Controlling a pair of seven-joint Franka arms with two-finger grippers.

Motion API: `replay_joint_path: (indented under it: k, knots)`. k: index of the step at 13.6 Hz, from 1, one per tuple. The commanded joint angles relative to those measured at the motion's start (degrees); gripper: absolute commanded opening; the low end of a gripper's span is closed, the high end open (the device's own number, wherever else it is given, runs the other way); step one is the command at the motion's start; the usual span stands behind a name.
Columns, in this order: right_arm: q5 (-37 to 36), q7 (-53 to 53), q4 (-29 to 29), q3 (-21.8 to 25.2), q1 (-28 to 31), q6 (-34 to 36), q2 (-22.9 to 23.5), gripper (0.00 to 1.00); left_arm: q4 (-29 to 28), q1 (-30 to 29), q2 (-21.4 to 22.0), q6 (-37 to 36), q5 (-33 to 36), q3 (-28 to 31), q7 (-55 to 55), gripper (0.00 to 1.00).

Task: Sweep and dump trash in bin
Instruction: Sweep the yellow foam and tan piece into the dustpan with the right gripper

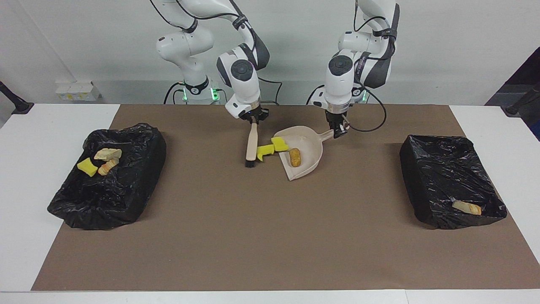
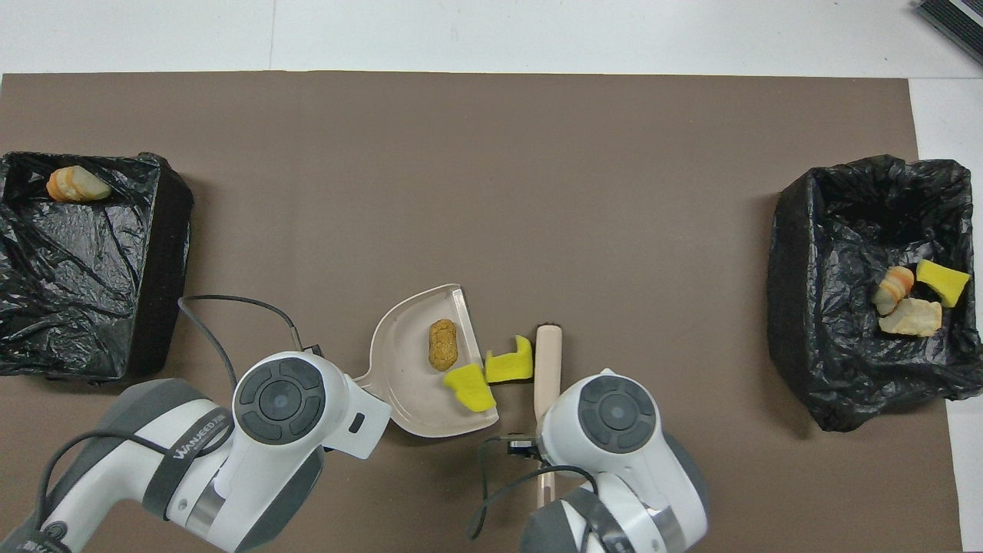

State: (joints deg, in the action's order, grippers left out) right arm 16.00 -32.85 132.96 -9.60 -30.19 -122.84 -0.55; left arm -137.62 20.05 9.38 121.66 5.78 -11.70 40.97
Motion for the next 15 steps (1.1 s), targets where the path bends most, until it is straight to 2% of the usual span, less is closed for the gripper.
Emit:
replay_joint_path:
  k: [1,3,5,7,12,15]
  knots:
    - [8.56,6.36,-7.78,-0.42,-2.66,-0.38,5.91,0.0,-1.86,0.86,1.87,0.42,0.28,0.45,-1.33,0.0]
    - [13.78,8.76,-10.08,-0.42,-4.34,-0.91,6.79,0.0,-1.77,0.78,1.87,0.51,0.28,0.45,-1.86,0.0]
    - [12.84,10.43,-10.61,-0.42,-4.26,-0.04,6.97,0.0,-1.6,0.51,1.69,0.51,0.28,0.45,-2.29,0.0]
    - [12.13,13.16,-10.61,0.19,-1.99,3.64,6.27,0.0,-1.51,0.07,1.52,0.86,0.19,0.54,-3.69,0.0]
    - [0.02,14.83,-13.51,-0.16,5.31,12.09,5.03,0.0,-1.25,-2.12,0.64,3.94,-1.82,0.63,-10.8,0.0]
    - [-2.02,15.01,-13.07,-0.16,5.15,12.01,4.51,0.0,-1.16,-4.14,1.25,3.42,-4.8,0.71,-13.09,0.0]
